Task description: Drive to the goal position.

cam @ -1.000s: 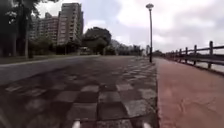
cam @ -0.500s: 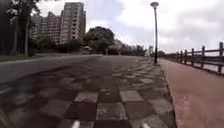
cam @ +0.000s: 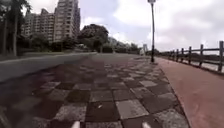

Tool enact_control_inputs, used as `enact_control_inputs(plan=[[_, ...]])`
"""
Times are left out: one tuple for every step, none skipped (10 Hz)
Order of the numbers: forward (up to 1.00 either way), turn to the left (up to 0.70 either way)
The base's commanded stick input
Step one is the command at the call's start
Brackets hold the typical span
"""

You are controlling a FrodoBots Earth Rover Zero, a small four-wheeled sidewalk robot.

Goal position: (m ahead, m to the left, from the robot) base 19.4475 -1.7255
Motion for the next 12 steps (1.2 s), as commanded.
enact_control_inputs(plan=[[0.85,-0.02],[0.85,0.11],[0.85,0.11],[0.85,0.11],[0.85,0.11],[0.85,0.11],[0.85,0.11],[0.85,0.11],[0.85,0.11],[0.85,0.11],[0.85,0.11],[0.85,0.11]])
